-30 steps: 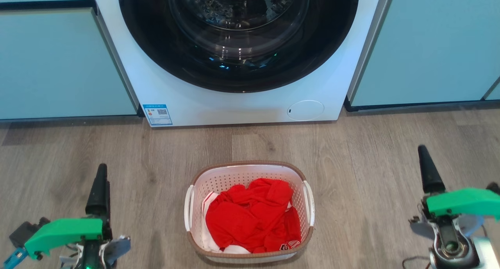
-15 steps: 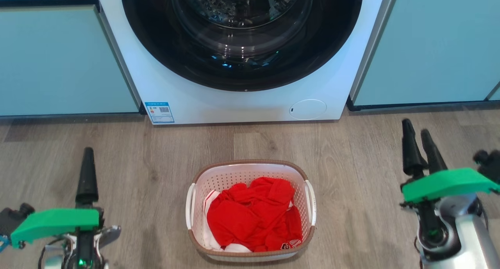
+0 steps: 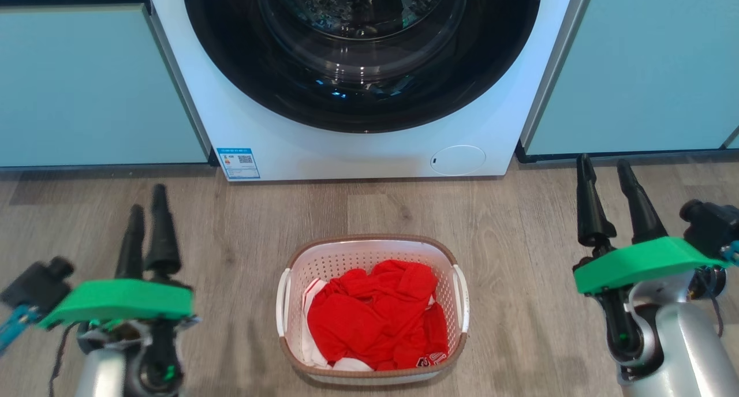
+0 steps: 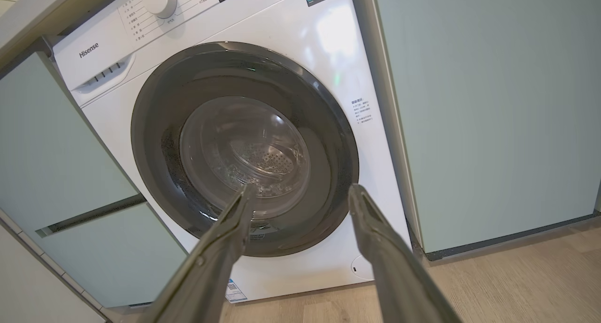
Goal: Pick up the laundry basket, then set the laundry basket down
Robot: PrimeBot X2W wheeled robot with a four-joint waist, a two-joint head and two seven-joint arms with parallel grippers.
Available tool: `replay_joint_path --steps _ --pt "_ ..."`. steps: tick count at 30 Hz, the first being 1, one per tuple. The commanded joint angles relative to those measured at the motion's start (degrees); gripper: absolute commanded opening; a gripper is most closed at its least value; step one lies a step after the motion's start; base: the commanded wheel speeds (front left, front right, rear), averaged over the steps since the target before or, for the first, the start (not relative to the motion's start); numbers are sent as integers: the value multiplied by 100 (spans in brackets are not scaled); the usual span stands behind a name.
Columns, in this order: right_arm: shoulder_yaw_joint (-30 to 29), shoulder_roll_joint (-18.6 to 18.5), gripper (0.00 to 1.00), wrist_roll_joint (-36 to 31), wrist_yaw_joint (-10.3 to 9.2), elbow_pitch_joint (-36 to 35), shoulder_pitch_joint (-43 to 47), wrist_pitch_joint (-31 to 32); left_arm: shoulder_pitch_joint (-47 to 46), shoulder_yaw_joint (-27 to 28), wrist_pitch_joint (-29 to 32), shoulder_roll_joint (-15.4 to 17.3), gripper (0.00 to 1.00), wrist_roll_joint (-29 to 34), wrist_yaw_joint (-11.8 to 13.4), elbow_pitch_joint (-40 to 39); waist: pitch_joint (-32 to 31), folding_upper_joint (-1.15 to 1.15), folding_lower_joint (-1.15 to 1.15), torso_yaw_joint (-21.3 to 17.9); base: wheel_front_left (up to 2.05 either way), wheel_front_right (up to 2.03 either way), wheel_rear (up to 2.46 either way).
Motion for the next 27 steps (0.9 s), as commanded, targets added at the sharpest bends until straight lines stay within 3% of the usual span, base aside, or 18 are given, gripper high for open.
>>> replay_joint_path --steps 1,5,12,20,27 --pt "53 -34 100 -155 25 -235 -360 -75 -377 13 -72 77 100 261 83 -301 -2 0 0 -4 0 0 0" --pt "201 -70 100 -609 27 -325 -413 -159 -393 -479 -156 78 100 1094 528 -413 -11 0 0 -10 0 0 0" --pt "308 -45 100 -1136 29 -338 -394 -277 -435 -1021 -274 80 100 2117 1001 -357 -36 0 0 -22 0 0 0" --pt "417 -35 100 -1755 32 -111 -342 -411 -485 -1705 -408 218 100 3025 1260 23 -93 0 0 -53 0 0 0" --pt "458 44 100 -1858 34 390 -313 -512 -509 -2038 -509 227 100 3274 1387 357 -171 0 0 -64 0 0 0"
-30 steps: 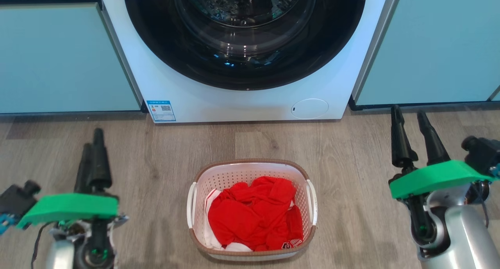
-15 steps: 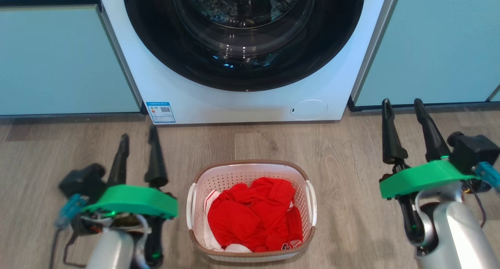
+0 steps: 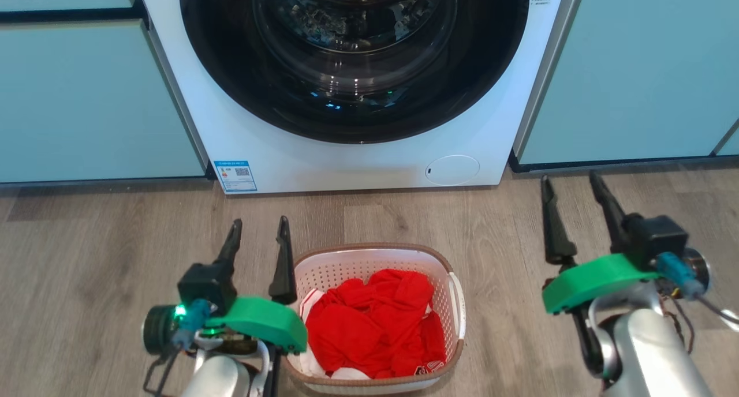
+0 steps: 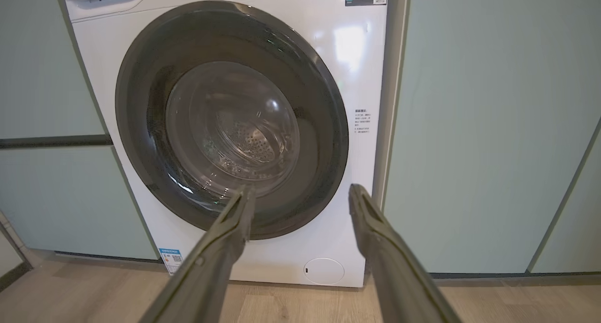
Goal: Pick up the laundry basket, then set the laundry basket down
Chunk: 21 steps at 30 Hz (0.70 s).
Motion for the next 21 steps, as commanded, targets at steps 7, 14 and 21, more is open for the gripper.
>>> replay_joint_path --steps 7,14,21 --pt "381 -49 100 -553 36 169 -311 -211 -388 108 -191 -23 100 255 -134 -81 -67 0 0 -3 0 0 0" --pt "419 -15 100 -902 38 270 -344 -328 -370 287 -308 -75 100 520 -233 -204 -94 0 0 -21 0 0 0" --pt "615 -28 100 -1358 41 -90 -393 -462 -364 411 -442 -78 100 520 -272 -663 -66 0 0 -45 0 0 0"
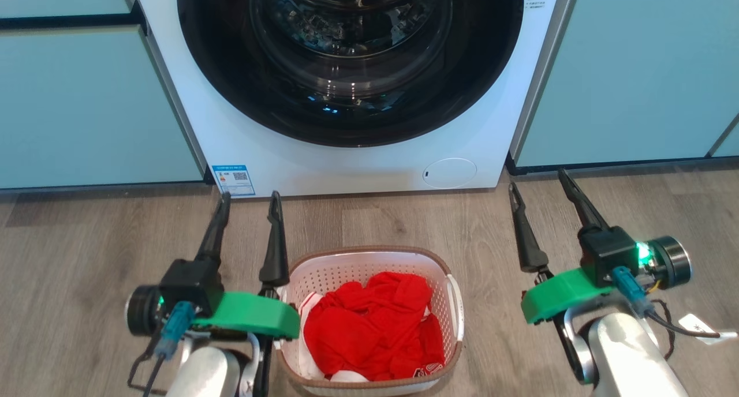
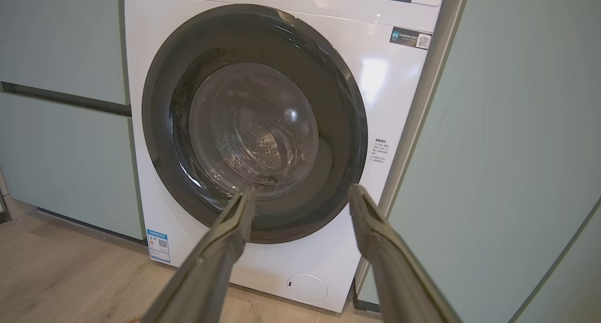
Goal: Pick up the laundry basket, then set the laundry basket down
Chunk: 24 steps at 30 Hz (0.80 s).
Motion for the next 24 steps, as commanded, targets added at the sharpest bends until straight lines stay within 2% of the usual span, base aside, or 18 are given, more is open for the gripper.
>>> replay_joint_path --steps 1,4,8,17,24 --pt "157 -4 100 -126 41 -271 -328 -75 -346 215 -70 -21 100 106 -6 -268 9 0 0 1 0 0 0" --pt "136 6 100 -36 41 -303 -264 -75 -305 260 -70 -21 100 -67 -78 -318 19 0 0 7 0 0 0" --pt "79 27 100 164 41 -222 -205 -75 -254 328 -70 -22 100 -235 -45 -263 14 0 0 15 0 0 0" --pt "-116 75 100 585 41 348 -96 -75 -163 350 -70 -22 100 -559 -264 448 -5 0 0 1 0 0 0" --pt "-104 87 100 631 41 635 -126 -75 -145 390 -70 -22 100 -630 -419 641 14 0 0 -45 0 0 0"
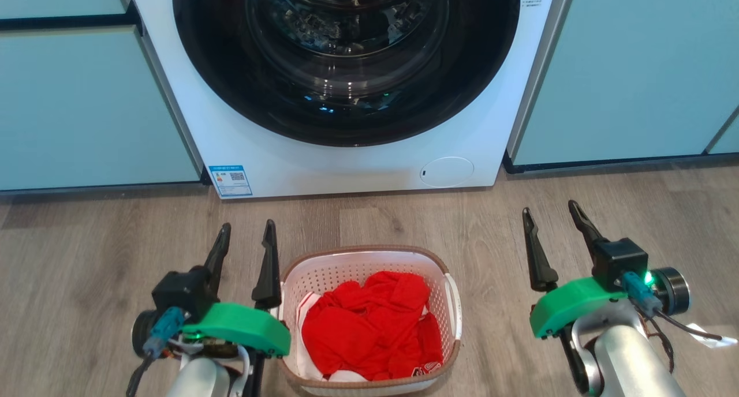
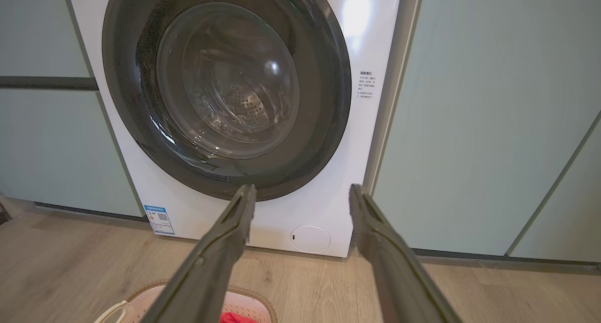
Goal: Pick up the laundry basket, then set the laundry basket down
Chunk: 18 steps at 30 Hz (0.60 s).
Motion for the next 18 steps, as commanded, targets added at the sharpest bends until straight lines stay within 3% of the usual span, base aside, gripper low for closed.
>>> replay_joint_path --steps 1,18 --pt "125 39 100 23 41 -158 -173 -71 -202 219 -30 -16 100 -11 -12 -139 3 0 0 -7 0 0 0" --pt "144 47 100 48 41 10 -233 -71 -260 202 -30 -16 100 -249 -200 283 13 0 0 -14 0 0 0"
